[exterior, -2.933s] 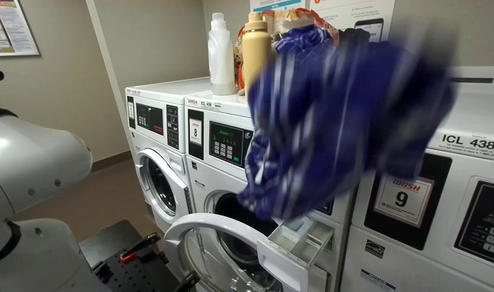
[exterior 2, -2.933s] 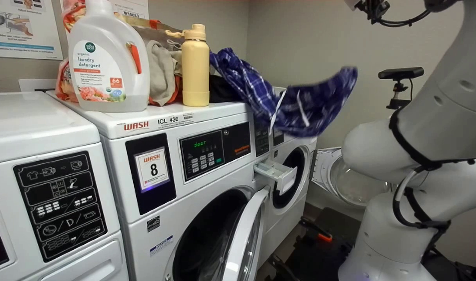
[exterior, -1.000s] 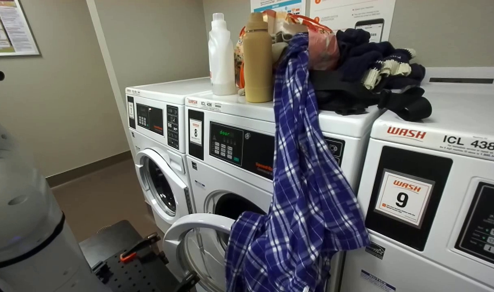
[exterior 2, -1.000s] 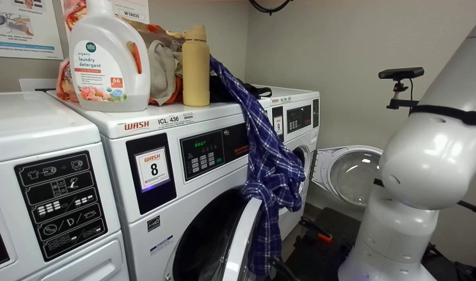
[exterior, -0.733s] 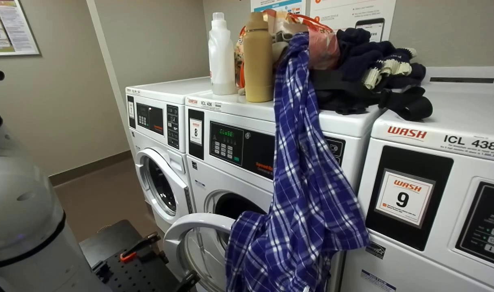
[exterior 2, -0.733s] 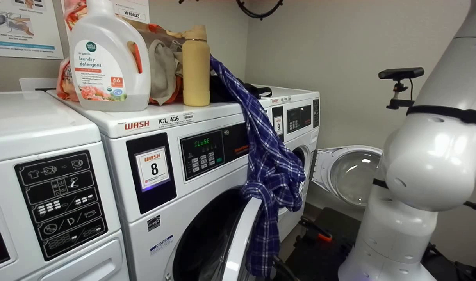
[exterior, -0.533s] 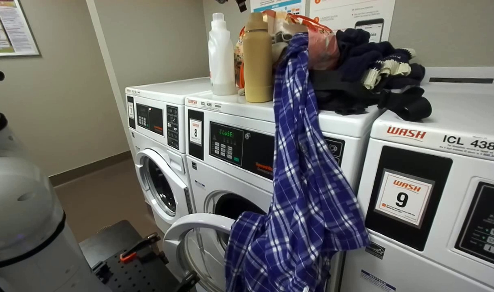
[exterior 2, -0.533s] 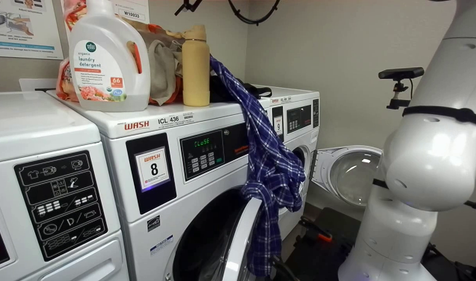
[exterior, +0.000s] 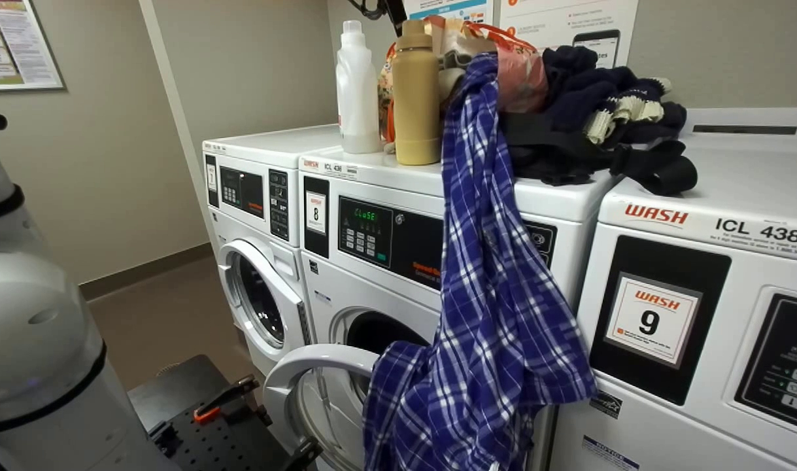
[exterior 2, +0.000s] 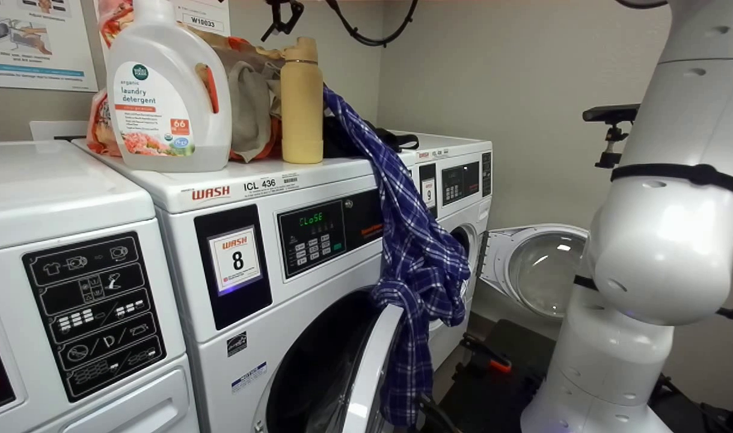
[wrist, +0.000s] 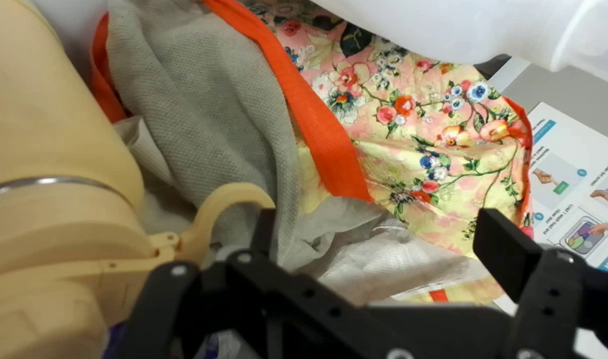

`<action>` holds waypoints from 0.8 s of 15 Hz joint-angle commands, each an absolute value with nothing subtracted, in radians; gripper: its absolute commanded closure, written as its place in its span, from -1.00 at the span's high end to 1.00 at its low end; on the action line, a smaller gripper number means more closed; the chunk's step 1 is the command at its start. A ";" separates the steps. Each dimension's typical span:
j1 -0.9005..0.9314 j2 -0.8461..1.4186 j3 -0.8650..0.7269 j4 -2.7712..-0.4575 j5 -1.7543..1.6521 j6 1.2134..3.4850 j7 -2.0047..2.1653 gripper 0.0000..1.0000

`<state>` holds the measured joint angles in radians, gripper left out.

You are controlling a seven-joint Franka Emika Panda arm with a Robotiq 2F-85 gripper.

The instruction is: Remove the trousers from the bag, move the bottle to the machine on the left, and then close the washing machine

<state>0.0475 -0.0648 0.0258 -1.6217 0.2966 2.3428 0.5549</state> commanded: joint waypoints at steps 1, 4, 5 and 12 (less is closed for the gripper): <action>0.035 -0.047 0.034 -1.572 0.223 2.316 0.586 1.00; 0.030 -0.046 0.031 -1.569 0.187 2.312 0.591 1.00; 0.029 -0.044 0.030 -1.569 0.180 2.311 0.593 1.00; 0.017 -0.028 0.024 -1.563 0.184 2.307 0.592 1.00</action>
